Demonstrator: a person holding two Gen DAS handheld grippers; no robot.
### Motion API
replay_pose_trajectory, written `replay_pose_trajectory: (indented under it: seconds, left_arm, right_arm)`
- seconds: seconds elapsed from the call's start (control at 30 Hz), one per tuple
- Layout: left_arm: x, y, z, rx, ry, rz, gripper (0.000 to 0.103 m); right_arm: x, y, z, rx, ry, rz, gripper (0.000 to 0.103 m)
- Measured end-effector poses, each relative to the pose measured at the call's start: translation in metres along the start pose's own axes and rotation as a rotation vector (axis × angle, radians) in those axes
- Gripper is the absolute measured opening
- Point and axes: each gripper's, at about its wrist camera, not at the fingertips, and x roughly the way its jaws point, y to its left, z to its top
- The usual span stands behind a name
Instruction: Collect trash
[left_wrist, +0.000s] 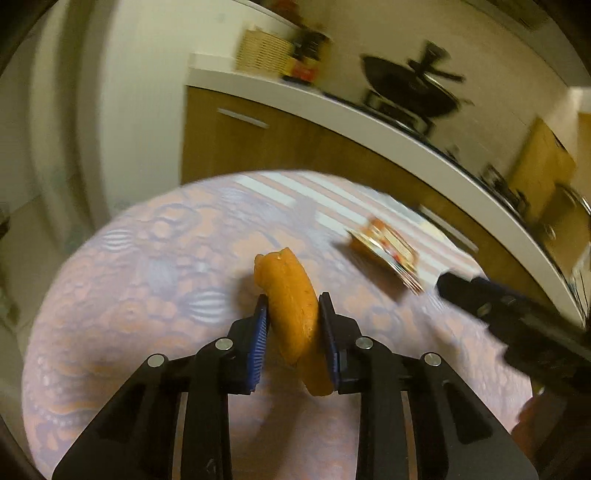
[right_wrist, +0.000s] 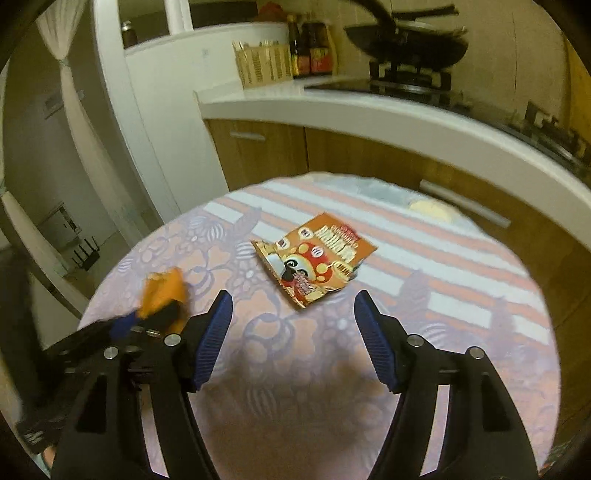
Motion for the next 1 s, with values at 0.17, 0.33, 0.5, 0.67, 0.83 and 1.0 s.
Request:
replay_pose_trajectory:
  seconds: [0.17,0.33,0.5,0.67,0.83,1.0]
  left_arm:
    - [0.002,-0.005,0.000,0.014,0.004,0.007,0.025]
    - [0.004,-0.012,0.000,0.055,0.004,0.012,0.025]
    - [0.005,-0.009,0.000,0.050,0.014,0.003,0.025]
    - [0.003,-0.014,-0.002,0.076,0.003,0.003,0.025]
    - [-0.001,-0.024,-0.004,0.115,-0.004,-0.030,0.025]
    - [-0.015,-0.035,-0.008,0.109,0.019,-0.105,0.025]
  right_arm:
    - [0.037,0.006,0.004,-0.008,0.044,-0.022,0.065]
    - [0.067,0.005,0.010,-0.013,0.083,-0.071,0.064]
    - [0.076,0.006,0.014,-0.020,0.103,-0.062,0.028]
    - [0.063,0.010,0.008,-0.024,0.066,-0.051,0.013]
    - [0.026,-0.001,-0.005,-0.007,0.016,-0.053,0.010]
    - [-0.023,-0.021,-0.020,0.023,-0.041,-0.081,0.008]
